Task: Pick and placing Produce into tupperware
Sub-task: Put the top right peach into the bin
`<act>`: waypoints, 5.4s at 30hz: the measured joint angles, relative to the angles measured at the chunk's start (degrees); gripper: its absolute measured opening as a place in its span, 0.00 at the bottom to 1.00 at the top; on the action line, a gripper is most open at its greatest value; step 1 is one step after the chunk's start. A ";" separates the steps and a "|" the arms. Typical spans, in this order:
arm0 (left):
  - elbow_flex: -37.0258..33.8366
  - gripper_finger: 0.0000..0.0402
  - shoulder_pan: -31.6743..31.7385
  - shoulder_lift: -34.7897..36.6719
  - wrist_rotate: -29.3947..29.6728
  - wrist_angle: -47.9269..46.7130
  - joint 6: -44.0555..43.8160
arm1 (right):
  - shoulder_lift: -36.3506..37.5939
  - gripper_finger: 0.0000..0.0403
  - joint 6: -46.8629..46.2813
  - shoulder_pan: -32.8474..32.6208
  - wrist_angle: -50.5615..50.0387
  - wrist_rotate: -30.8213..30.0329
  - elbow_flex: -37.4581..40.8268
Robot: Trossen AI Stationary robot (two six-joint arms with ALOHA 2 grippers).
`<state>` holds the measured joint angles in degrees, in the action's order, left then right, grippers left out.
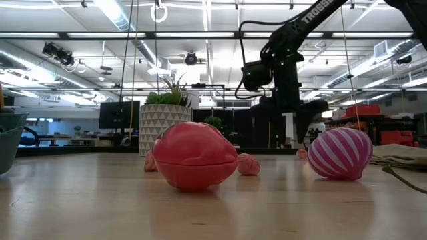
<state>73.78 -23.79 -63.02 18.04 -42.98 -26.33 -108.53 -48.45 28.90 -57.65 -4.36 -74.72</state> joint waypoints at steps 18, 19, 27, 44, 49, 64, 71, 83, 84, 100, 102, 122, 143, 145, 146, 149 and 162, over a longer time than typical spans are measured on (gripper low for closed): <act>0.00 0.14 0.05 0.00 0.05 -0.13 0.02 | 0.07 0.58 -4.97 0.61 5.35 5.90 7.62; 0.00 0.15 0.28 0.00 0.10 -0.13 0.02 | 0.07 0.58 -4.95 0.60 5.59 5.50 7.76; -0.02 0.14 1.79 0.00 0.22 -0.13 -0.04 | 0.07 0.58 -4.93 1.01 6.16 2.93 7.87; -0.02 0.13 1.77 0.00 0.22 -0.13 -0.07 | 0.07 0.35 -4.43 1.36 8.81 2.13 7.87; -0.02 0.11 1.77 -0.01 0.22 -0.13 -0.07 | 0.07 0.28 -4.43 0.89 8.79 2.93 7.87; -0.07 0.12 1.73 1.09 0.22 -0.11 -0.84 | 0.20 0.24 -7.43 -8.53 16.73 4.24 7.69; -0.07 0.09 1.37 4.58 0.22 -0.11 -4.79 | 1.54 0.23 -13.29 -17.90 29.18 1.32 5.68; -0.05 0.04 -0.05 13.75 0.29 9.49 2.51 | 1.69 0.24 -4.67 -35.96 77.07 -7.18 4.70; -0.05 0.03 0.16 14.41 0.36 10.86 4.10 | 1.70 0.24 -3.47 -37.34 78.68 -7.26 4.70; -0.02 0.03 3.34 17.37 0.39 21.32 13.49 | -11.97 0.24 12.34 -44.86 63.91 -7.54 -30.65; -0.02 0.03 3.34 17.33 0.37 21.38 13.52 | -16.45 0.24 15.20 -44.33 57.76 -5.17 -38.99; -0.02 0.02 3.32 17.40 0.37 16.79 13.53 | -38.93 0.24 19.98 -44.53 43.64 1.92 -56.21; -0.02 0.03 3.32 17.31 0.37 14.32 13.54 | -38.97 0.24 20.16 -45.92 43.57 1.90 -53.29; -0.02 0.04 3.32 17.30 0.37 14.32 13.51 | -38.91 0.24 20.16 -45.90 43.91 1.88 -53.15; -0.02 0.04 3.32 17.31 0.37 14.32 13.51 | -38.88 0.24 20.16 -45.90 44.43 1.88 -52.56; -0.02 0.06 3.32 17.31 0.37 14.32 13.51 | -39.01 0.25 20.22 -45.81 43.85 1.90 -52.09; -0.02 0.02 3.32 17.31 0.37 14.32 13.46 | -38.91 0.38 21.21 -44.76 45.35 1.90 -52.17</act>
<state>73.76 -20.47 -45.71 18.41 -28.67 -12.86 -147.44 -27.24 -15.86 -12.30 -2.46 -126.89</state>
